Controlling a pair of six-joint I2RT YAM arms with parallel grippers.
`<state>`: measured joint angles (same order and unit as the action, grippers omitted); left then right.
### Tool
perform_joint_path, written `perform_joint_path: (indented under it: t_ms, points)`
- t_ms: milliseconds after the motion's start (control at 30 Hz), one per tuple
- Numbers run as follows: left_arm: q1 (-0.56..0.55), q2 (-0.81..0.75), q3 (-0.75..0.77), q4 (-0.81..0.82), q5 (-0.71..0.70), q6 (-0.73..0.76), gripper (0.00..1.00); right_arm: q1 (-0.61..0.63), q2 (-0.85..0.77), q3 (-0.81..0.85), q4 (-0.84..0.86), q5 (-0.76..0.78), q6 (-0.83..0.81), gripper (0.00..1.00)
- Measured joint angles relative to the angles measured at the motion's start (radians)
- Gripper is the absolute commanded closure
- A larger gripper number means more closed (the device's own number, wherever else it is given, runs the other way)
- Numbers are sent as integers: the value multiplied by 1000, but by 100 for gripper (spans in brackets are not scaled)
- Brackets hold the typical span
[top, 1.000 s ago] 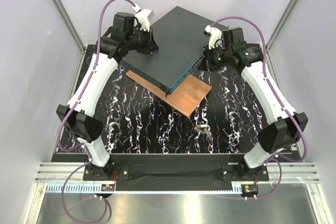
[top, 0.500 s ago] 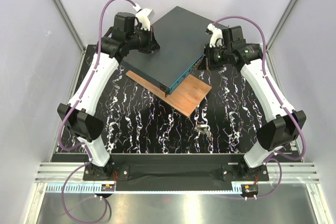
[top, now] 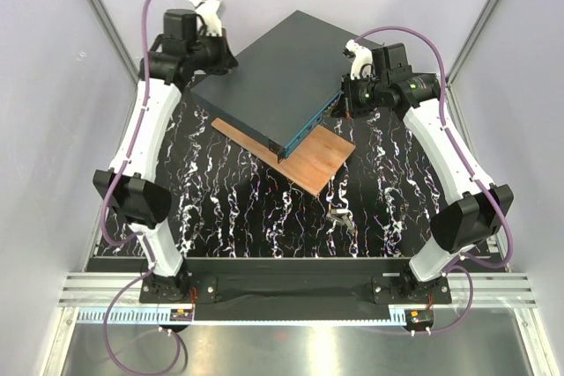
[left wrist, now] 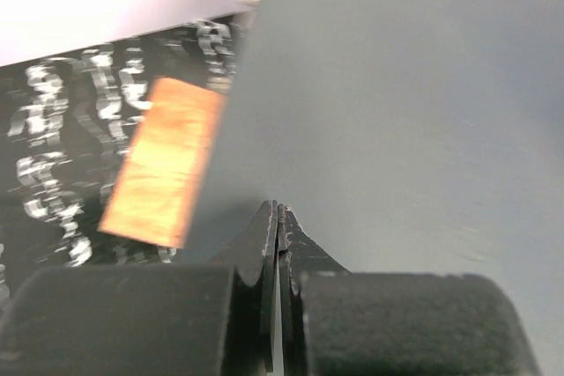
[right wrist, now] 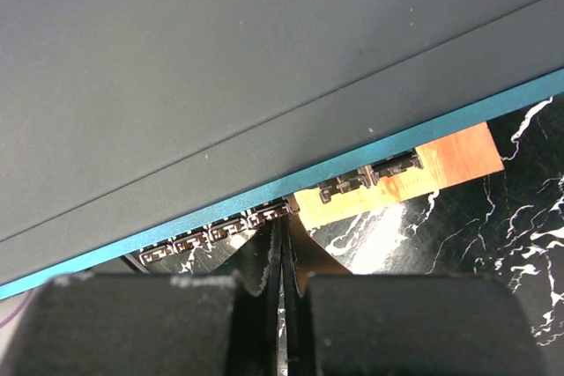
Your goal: Insert the plug into the switch port
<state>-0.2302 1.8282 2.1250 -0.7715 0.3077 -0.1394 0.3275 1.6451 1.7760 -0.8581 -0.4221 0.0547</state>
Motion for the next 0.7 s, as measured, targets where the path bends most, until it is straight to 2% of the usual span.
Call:
perform_joint_path:
  t_ms: [67, 133, 167, 200, 300, 333, 400, 467, 600, 700]
  points:
    - [27, 0, 2, -1, -10, 3, 99, 0, 0, 0, -1, -1, -13, 99]
    - [44, 0, 9, -5, -10, 16, 94, 0, -4, -3, 0, 1, -38, 89]
    - [48, -2, 9, -5, 0, 26, 91, 0, -11, -13, 8, 3, -53, 82]
    - [51, -8, 7, -3, 19, 40, 87, 0, -23, -29, 20, 5, -68, 68]
    - [56, -76, -93, 61, 96, 68, 79, -11, -68, -77, 44, 0, -107, 55]
    - [57, -126, -161, 91, 124, 75, 69, -18, -93, -97, 46, -10, -117, 47]
    - [58, -218, -266, 119, 174, 93, 59, -45, -148, -135, 45, -31, -141, 42]
    - [58, -295, -316, 138, 218, 108, 54, -91, -214, -172, 33, -55, -175, 36]
    - [51, -409, -317, 145, 299, 201, 47, -179, -340, -254, -30, -76, -267, 36]
    - [40, -500, -387, 169, 346, 264, 42, -203, -435, -376, -84, -91, -364, 39]
